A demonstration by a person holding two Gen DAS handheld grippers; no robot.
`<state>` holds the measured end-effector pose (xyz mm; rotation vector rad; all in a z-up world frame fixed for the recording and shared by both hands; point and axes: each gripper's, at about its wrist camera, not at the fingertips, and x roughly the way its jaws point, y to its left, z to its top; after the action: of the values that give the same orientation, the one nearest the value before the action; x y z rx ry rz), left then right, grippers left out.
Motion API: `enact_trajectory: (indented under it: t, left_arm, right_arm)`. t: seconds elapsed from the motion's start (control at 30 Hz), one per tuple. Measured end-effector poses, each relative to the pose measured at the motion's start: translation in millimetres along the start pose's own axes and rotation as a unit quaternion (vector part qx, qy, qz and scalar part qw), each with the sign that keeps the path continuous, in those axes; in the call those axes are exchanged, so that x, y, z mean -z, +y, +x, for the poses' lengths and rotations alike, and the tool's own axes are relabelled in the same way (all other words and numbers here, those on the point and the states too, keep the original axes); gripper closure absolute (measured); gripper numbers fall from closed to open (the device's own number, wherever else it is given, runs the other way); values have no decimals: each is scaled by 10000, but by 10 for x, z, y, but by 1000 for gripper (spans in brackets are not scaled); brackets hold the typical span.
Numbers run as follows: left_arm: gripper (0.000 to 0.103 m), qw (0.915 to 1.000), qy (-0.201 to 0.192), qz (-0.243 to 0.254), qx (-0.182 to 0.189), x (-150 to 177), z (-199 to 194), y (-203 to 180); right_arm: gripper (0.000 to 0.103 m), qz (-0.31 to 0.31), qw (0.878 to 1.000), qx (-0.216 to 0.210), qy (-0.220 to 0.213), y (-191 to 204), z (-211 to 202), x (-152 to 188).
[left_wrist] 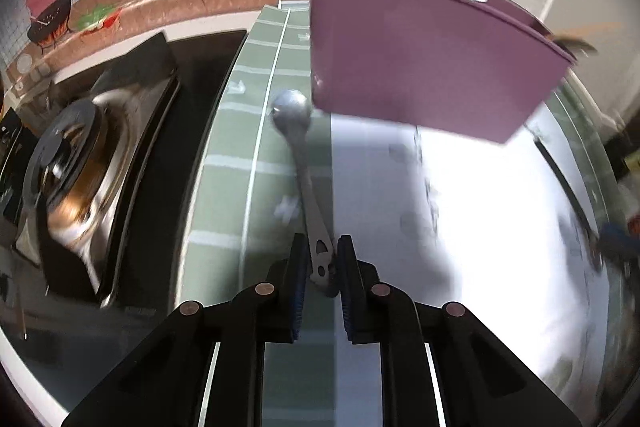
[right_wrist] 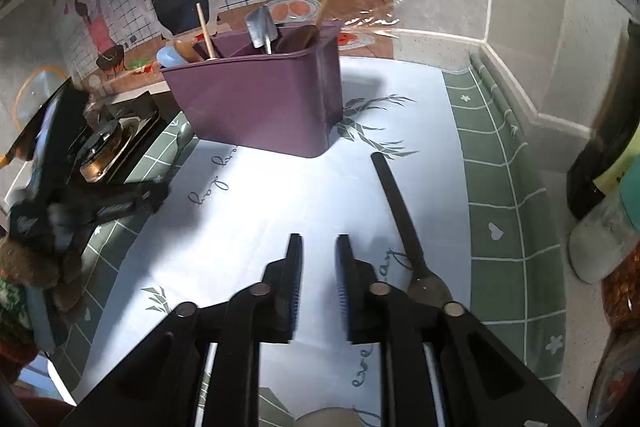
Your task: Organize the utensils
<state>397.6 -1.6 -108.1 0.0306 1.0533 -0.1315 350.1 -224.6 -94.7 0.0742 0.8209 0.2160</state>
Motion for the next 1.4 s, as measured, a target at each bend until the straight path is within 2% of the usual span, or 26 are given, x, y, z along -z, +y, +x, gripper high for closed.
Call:
enact_trajectory:
  t: [0.17, 0.27, 0.37, 0.4, 0.43, 0.53, 0.67, 0.9, 1.0, 1.07, 1.13, 1.3, 1.4]
  left_arm:
    - [87, 9985, 191, 115, 502, 343, -207, 203]
    - [84, 9974, 90, -35, 720, 320, -217, 302]
    - [65, 9959, -225, -293, 821, 95, -182, 356]
    - [55, 9955, -257, -324, 855, 17, -142, 360]
    - [52, 9958, -226, -320, 831, -83, -72, 383]
    - [52, 9978, -101, -249, 600, -353, 173, 356]
    - [52, 9992, -145, -171, 329, -567, 303, 308]
    - [53, 10000, 2, 20, 12, -728, 461, 219]
    - [55, 10000, 12, 50, -63, -743, 479, 203]
    - [60, 9999, -1, 61, -140, -733, 483, 186]
    - [74, 9999, -4, 29, -145, -720, 470, 194]
    - [74, 9999, -63, 18, -97, -598, 377, 226]
    - [74, 9998, -149, 1, 104, -462, 234, 215]
  right_arm:
    - [80, 149, 9998, 142, 75, -184, -10, 24]
    - [80, 288, 9994, 162, 67, -256, -37, 46]
    - [80, 360, 9992, 135, 71, -269, -46, 61]
    - [80, 355, 9993, 128, 65, -266, -52, 64]
    - [80, 340, 9993, 131, 53, -262, -60, 64]
    - [80, 317, 9993, 195, 25, -267, -88, 71]
    - [80, 419, 9987, 294, 41, -362, -111, 108]
    - [80, 515, 9965, 648, 105, -519, -93, 162]
    - [80, 430, 9961, 760, 82, -541, -109, 147]
    - [80, 393, 9964, 749, 86, -545, -129, 151]
    - [80, 345, 9973, 638, 119, -548, -149, 163]
    - [78, 98, 9987, 472, 187, -515, -210, 225]
    - [75, 41, 9992, 285, 275, -502, -196, 217]
